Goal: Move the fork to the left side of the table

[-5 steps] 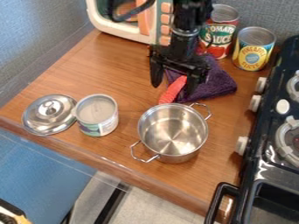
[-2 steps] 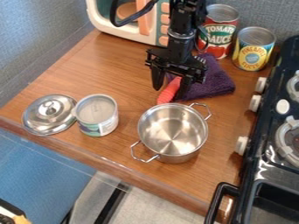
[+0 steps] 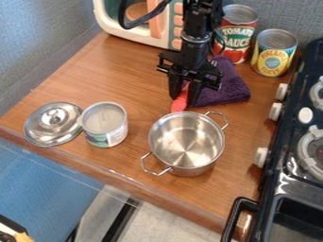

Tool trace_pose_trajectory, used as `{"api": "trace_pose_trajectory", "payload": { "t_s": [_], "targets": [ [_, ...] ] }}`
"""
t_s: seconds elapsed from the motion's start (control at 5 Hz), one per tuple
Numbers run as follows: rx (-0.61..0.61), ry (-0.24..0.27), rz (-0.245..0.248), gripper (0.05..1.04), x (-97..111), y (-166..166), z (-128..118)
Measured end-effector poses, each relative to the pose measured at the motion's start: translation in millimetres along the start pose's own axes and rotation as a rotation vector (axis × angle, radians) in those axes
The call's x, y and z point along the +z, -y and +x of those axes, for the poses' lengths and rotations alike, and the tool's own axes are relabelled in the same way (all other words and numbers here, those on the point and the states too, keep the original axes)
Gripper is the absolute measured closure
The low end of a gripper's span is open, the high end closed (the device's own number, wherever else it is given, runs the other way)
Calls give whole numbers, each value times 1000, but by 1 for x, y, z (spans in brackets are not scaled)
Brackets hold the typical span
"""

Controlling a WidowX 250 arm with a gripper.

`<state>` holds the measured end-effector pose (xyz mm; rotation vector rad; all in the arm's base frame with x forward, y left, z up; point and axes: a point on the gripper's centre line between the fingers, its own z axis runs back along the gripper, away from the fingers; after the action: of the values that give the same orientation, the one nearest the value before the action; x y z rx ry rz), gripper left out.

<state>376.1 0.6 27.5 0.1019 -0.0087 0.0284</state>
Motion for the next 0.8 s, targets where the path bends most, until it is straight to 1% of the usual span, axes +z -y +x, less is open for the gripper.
{"api": "trace_pose_trajectory", "payload": {
  "t_s": [0.2,0.4,0.6,0.8],
  "targets": [
    [-5,-4,-8,710,-1,1,-2],
    [-7,-13,-32,710,3,3,-7],
    [2,56,-56,710,36,-9,-8],
    [40,111,-58,710,61,-34,-16]
  ]
}}
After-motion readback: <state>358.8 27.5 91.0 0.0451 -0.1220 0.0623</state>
